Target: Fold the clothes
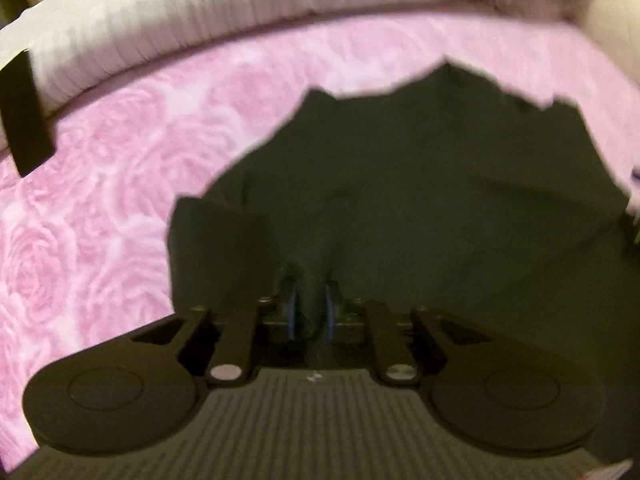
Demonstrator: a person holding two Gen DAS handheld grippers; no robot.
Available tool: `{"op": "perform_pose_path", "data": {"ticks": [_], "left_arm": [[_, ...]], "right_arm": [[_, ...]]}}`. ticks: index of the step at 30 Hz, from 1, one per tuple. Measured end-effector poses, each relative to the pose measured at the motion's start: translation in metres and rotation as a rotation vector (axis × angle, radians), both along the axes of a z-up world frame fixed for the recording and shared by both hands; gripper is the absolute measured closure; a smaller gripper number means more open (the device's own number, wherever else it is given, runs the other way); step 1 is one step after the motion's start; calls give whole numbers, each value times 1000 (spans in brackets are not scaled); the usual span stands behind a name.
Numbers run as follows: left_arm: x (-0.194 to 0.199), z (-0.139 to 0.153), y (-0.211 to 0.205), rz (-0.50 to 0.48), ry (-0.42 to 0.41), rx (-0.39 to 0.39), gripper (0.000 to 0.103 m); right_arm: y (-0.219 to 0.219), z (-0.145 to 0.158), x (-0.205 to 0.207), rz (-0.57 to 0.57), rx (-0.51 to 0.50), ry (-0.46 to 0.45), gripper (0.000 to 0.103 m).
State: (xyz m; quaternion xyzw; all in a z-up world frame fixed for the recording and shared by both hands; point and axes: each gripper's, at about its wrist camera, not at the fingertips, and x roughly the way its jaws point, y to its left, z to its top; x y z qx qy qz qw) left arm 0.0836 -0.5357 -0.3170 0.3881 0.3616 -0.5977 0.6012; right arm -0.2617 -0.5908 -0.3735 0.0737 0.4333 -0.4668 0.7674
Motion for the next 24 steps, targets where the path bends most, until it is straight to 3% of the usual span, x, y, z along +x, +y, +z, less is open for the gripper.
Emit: {"op": "perform_pose_path", "data": {"ticks": [3, 6, 10, 12, 18, 21, 24], "left_arm": [[-5, 0, 13, -2, -13, -31, 67], [-6, 4, 22, -5, -26, -45, 66], [-6, 13, 42, -8, -30, -54, 66], [-4, 16, 54, -6, -24, -54, 66], [-6, 21, 93, -52, -34, -46, 66], [-14, 22, 118, -98, -61, -30, 65], [-25, 22, 147, -134, -90, -19, 63]], "right_arm": [[1, 19, -17, -49, 68, -146, 32], [-3, 33, -41, -187, 216, -338, 32], [-9, 36, -85, -488, 493, -720, 32], [0, 39, -97, -584, 538, -834, 32], [27, 62, -102, -651, 526, -880, 32], [45, 69, -100, -670, 512, -836, 32], [65, 70, -92, -652, 515, -734, 32]]}}
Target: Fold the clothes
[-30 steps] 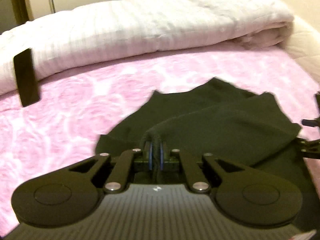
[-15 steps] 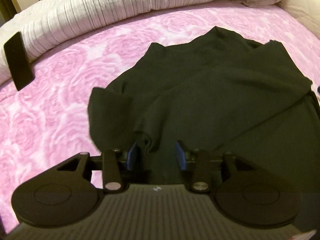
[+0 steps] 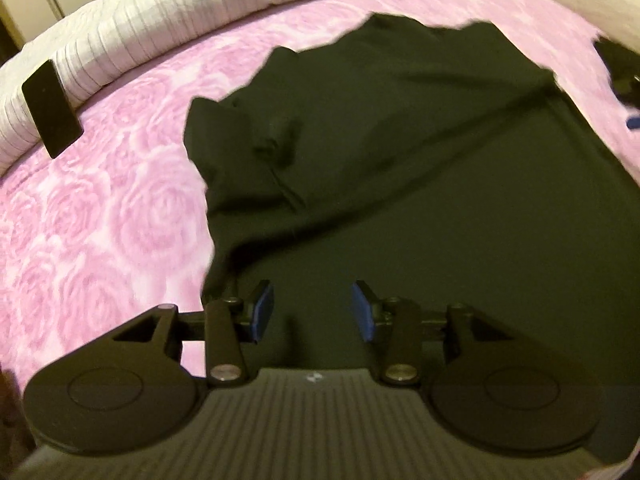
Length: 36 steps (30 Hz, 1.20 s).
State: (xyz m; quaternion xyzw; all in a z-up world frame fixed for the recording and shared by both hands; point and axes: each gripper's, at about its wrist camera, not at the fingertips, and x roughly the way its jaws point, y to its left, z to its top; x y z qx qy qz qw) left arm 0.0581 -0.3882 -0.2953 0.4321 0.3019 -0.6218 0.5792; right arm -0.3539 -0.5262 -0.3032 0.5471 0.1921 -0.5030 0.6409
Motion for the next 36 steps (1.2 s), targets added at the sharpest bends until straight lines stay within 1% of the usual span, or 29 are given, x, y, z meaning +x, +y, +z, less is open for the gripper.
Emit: {"op": "perform_pose_path", "data": {"ticks": [2, 4, 5, 7, 10, 14, 15, 17, 19, 22, 25, 27, 30, 31, 32, 33, 34, 35, 36], "left_arm": [[-10, -1, 22, -9, -19, 9, 62], [-21, 0, 47, -9, -39, 10, 59], [-28, 0, 59, -13, -55, 9, 58], [-44, 1, 87, -34, -96, 2, 50], [-78, -2, 135, -112, -159, 20, 41], [-125, -9, 198, -256, -205, 60, 34], [-136, -12, 212, -301, -222, 70, 30], [-152, -21, 236, -387, -276, 81, 29], [-160, -31, 253, -450, -329, 83, 29], [-156, -47, 265, -495, -407, 72, 28], [-143, -51, 267, -527, -426, 45, 23], [-134, -53, 272, -575, -466, 19, 23], [-127, -57, 279, -653, -519, -23, 23], [-124, -59, 281, -669, -536, -39, 23], [-121, -59, 281, -664, -558, -51, 24], [-117, -59, 279, -649, -583, -61, 34], [-113, -60, 278, -633, -608, -72, 53], [-108, -61, 276, -623, -621, -72, 58], [-103, -63, 273, -618, -628, -67, 57]], "right_arm": [[10, -4, 5, 62, 17, 54, 32], [24, -8, 8, 152, 14, 104, 32], [30, -10, 10, 209, 7, 138, 32], [49, -13, 14, 360, -25, 216, 32], [90, -14, 15, 620, -128, 296, 32], [170, -19, 13, 999, -303, 460, 32], [191, -22, 11, 1088, -346, 503, 32], [231, -30, 8, 1226, -430, 580, 32], [263, -38, 5, 1327, -489, 602, 32], [293, -53, 10, 1377, -540, 650, 32], [311, -67, 19, 1375, -588, 693, 32], [325, -75, 24, 1394, -631, 733, 32], [334, -85, 25, 1413, -703, 781, 32], [336, -88, 24, 1417, -727, 795, 32], [338, -90, 23, 1420, -751, 809, 32], [338, -93, 22, 1418, -773, 824, 32], [337, -94, 19, 1404, -788, 841, 32], [337, -96, 17, 1390, -794, 865, 32], [336, -98, 15, 1376, -800, 888, 32]]}}
